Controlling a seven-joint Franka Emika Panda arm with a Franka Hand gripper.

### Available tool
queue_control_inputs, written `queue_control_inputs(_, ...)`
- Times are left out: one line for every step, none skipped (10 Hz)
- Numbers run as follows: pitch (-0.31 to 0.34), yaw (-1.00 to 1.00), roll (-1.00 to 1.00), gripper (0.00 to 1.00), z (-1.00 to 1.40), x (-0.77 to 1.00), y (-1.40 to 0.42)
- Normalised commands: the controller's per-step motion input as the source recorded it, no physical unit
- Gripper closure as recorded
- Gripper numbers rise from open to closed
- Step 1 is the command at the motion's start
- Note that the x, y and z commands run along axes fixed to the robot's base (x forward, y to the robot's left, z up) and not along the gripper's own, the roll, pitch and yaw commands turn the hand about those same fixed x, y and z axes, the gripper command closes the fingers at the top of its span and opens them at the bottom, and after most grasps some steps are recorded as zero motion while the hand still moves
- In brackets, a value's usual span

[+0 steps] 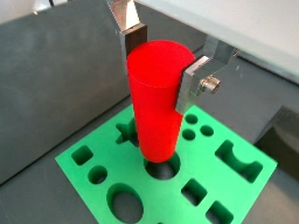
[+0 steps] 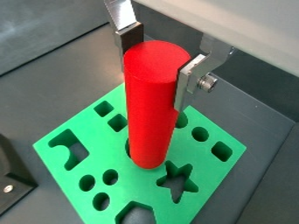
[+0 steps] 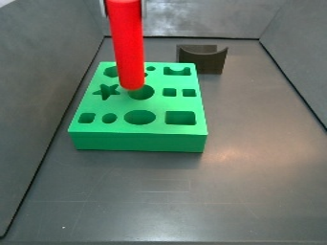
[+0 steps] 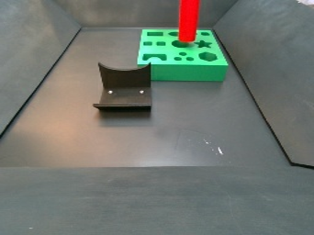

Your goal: Insert the round object.

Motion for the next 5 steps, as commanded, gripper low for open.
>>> queue_control_inputs(0.0,-0.07,-0.15,1.0,-0.28,0.23,0.09)
queue_control_inputs(0.0,-0.07,-0.21,1.0,-0.31,0.31,0.0)
queue_control_inputs(-0.073,-0.11,-0.36,1.0,-0.29,0.18,0.0)
queue_control_inputs(-0.084,-0.11,-0.38,1.0,-0.29,0.19,0.0)
queue_control_inputs(-0.086,-0.12,-0.37,1.0,-0.31,0.22,-0.01)
